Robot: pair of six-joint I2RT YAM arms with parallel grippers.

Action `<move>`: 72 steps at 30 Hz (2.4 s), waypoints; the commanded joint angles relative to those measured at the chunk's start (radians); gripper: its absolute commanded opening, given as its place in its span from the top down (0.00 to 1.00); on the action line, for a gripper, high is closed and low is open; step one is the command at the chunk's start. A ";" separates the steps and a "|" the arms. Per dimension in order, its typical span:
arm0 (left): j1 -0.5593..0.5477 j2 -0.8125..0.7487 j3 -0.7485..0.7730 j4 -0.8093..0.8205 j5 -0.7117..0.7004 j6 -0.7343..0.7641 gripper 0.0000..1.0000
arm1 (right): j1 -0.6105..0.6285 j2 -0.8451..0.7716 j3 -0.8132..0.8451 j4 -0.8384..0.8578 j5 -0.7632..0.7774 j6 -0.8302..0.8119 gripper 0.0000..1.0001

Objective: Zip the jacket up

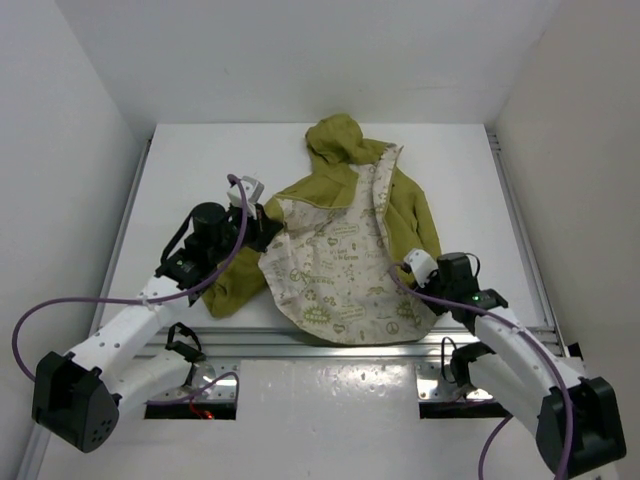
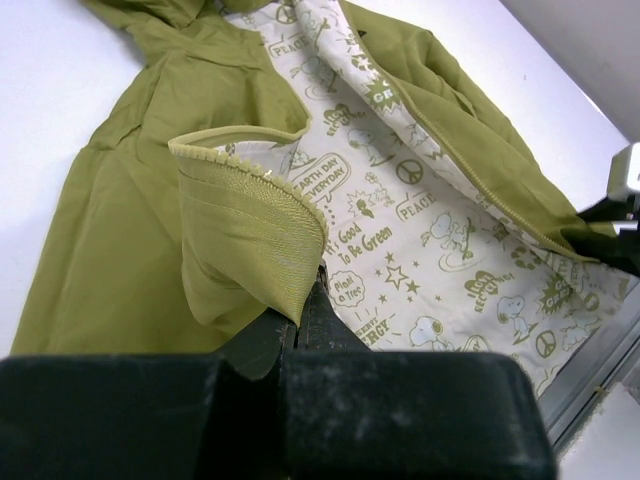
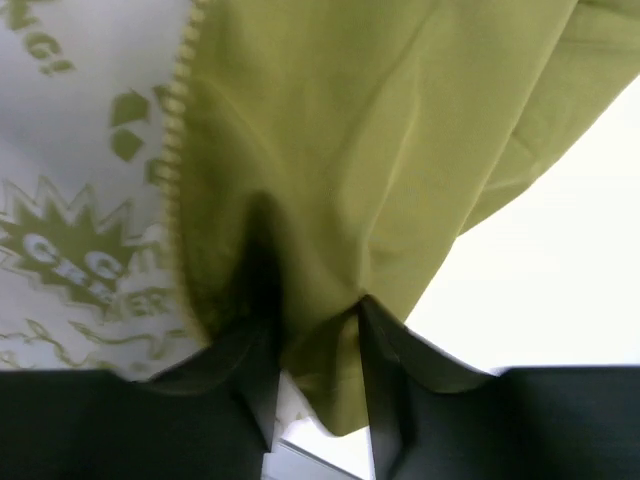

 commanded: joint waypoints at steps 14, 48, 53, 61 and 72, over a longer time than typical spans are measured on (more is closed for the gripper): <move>-0.003 -0.002 0.040 0.019 -0.004 0.023 1.00 | -0.179 0.088 0.264 -0.212 -0.510 0.217 0.40; -0.003 0.007 0.030 0.019 -0.004 0.004 1.00 | 0.223 0.267 0.247 -0.077 0.059 0.359 0.00; -0.003 0.007 0.030 0.019 -0.004 0.004 1.00 | 0.232 0.275 0.257 -0.102 0.005 0.387 0.00; -0.003 0.007 0.021 0.019 -0.004 0.004 1.00 | 0.269 0.246 0.265 -0.146 0.015 0.388 0.00; -0.003 0.007 0.012 0.019 -0.004 -0.015 1.00 | 0.327 0.212 0.225 -0.125 0.065 0.358 0.00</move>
